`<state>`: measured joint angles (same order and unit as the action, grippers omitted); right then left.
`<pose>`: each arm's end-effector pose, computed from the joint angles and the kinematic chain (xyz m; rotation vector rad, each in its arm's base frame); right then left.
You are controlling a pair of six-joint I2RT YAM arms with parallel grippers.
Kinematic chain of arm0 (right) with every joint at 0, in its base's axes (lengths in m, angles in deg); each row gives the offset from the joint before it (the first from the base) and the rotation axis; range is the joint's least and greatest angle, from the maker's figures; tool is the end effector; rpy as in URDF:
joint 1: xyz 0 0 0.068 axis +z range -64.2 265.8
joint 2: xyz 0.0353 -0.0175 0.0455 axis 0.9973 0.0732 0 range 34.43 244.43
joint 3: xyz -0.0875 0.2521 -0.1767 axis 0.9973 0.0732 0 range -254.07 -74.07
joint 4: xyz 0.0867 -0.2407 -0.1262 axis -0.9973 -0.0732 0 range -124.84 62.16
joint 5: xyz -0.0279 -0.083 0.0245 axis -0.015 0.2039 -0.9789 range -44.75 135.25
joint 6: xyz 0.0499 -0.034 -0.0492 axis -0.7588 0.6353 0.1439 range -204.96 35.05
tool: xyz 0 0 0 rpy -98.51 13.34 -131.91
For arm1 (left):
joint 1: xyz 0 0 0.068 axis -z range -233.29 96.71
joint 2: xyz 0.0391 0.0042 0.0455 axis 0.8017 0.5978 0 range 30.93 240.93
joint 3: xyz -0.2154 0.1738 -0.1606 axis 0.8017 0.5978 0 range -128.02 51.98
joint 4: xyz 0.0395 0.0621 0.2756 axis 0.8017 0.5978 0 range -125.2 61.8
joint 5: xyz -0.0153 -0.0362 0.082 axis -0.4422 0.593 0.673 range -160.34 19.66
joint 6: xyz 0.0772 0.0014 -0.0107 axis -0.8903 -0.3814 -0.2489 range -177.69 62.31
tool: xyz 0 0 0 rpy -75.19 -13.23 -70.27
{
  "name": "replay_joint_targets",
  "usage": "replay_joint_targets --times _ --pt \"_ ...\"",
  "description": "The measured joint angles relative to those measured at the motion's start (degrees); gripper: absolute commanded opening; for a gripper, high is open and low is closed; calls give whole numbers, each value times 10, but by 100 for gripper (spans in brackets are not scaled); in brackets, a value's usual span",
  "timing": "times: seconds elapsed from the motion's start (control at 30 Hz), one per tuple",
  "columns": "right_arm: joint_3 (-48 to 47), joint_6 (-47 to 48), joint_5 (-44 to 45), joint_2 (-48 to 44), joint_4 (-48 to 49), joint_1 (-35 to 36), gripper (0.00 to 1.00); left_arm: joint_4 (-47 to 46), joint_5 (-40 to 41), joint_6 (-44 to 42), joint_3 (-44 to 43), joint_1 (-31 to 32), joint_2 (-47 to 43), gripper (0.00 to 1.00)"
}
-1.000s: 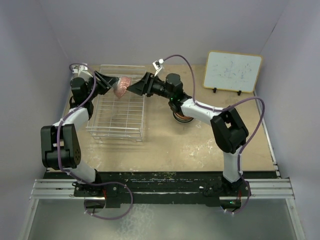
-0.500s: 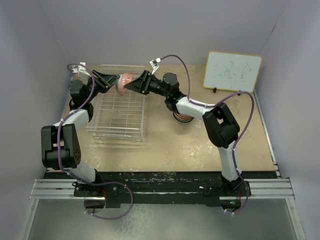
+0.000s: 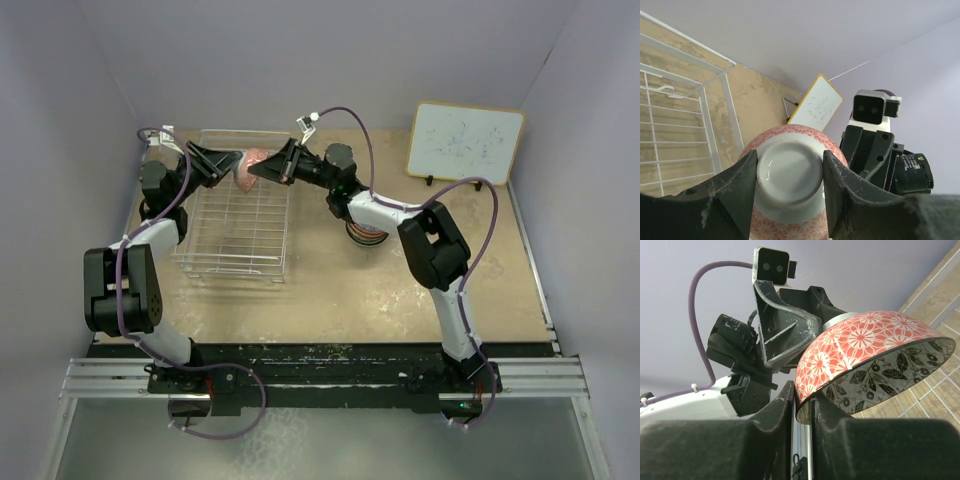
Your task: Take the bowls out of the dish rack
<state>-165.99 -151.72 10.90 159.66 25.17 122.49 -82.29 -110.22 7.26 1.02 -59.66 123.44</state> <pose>0.4431 0.3770 0.3140 -0.2343 1.5377 1.8611 0.4026 0.0020 0.3034 -0.3954 1.6011 -1.3097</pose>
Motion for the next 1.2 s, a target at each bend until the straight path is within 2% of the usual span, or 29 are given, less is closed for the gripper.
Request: replay_joint_targets --times 0.03,0.1,0.13,0.27,0.37,0.4,0.6,0.73,0.83,1.0,1.1,1.2 --pt "0 -5 -2 1 1 0 2 -1 0 -1 0 0 0 0" --pt "0 -14 -5 1 2 -1 0 -1 -5 0 0 -1 0 1" --pt "0 -21 -9 1 4 -1 0 -4 -7 0 0 -1 0 10" --pt "0 -27 -13 1 8 -2 0 -7 -12 0 0 -2 0 68" --pt "2 -19 -15 0 6 -3 0 -7 -13 -11 0 -3 -1 96" --pt "4 -15 -16 0 4 -4 0 -5 -13 -15 0 -3 -3 100" --pt "47 45 -25 -39 -65 -11 0 26 0 -57 0 -3 -35 99" --pt "50 148 -10 -106 -214 -15 0 58 19 -100 0 -3 -76 99" --pt "-1 247 23 -155 -383 -17 0 90 32 -134 -8 -3 -98 99" --pt "-162 393 132 -168 -660 -17 0 124 44 -166 -19 -4 -103 99" --pt "-209 452 228 -169 -796 -14 0 138 45 -172 -19 -4 -103 99" --pt "-216 486 341 -168 -917 -10 0 144 45 -177 -19 -7 -103 99"
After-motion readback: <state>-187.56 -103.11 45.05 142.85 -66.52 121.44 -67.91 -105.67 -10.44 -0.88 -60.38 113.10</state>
